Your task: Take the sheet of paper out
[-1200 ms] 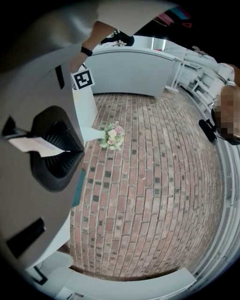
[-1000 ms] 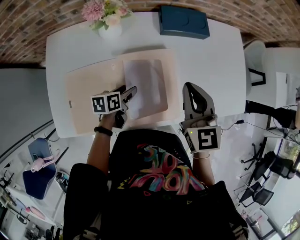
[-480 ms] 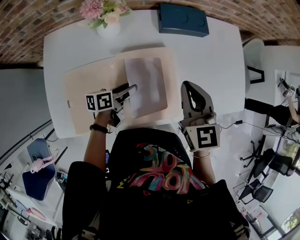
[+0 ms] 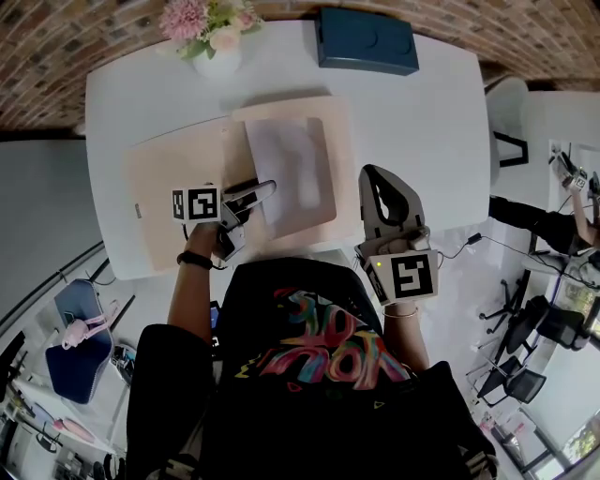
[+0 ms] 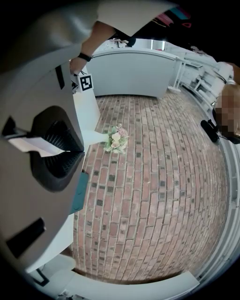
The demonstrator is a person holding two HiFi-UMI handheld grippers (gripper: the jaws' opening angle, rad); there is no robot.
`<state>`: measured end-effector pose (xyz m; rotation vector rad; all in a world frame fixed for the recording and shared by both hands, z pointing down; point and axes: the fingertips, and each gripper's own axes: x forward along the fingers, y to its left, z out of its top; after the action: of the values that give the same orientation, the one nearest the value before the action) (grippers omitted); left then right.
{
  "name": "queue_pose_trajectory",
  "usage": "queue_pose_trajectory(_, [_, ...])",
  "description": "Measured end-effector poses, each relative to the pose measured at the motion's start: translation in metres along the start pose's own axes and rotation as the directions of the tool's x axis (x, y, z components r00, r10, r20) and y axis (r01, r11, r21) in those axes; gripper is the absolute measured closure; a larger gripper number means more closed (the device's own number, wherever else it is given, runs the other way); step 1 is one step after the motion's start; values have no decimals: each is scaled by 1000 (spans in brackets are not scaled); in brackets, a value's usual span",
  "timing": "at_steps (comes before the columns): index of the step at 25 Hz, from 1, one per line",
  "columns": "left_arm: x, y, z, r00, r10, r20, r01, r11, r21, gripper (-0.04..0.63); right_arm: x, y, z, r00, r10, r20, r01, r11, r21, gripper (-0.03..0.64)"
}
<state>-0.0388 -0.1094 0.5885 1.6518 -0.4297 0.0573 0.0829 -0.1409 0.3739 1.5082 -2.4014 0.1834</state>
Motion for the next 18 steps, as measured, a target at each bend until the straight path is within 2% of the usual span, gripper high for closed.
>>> queue_pose_trajectory(4, [5, 0, 19, 997, -8, 81, 8, 1000, -8, 347, 2, 0, -1, 1000, -2, -8, 2, 1000, 8, 600])
queue_pose_trajectory(7, [11, 2, 26, 995, -8, 100, 10, 1000, -18, 347, 5, 0, -2, 1000, -2, -14, 2, 1000, 9, 600])
queue_pose_trajectory(10, [17, 2, 29, 996, 4, 86, -3, 1000, -8, 348, 7, -2, -3, 1000, 0, -20, 1, 1000, 9, 600])
queue_pose_trajectory(12, [20, 4, 28, 997, 34, 75, -35, 999, 15, 384, 9, -2, -3, 1000, 1, -18, 0, 1000, 8, 600])
queue_pose_trajectory(16, [18, 13, 28, 989, 122, 85, -129, 989, 76, 558, 11, -3, -4, 1000, 0, -15, 0, 1000, 10, 600])
queue_pose_trajectory(18, [16, 14, 28, 987, 131, 94, -139, 987, 83, 569, 11, -4, -3, 1000, 0, -13, 0, 1000, 11, 600])
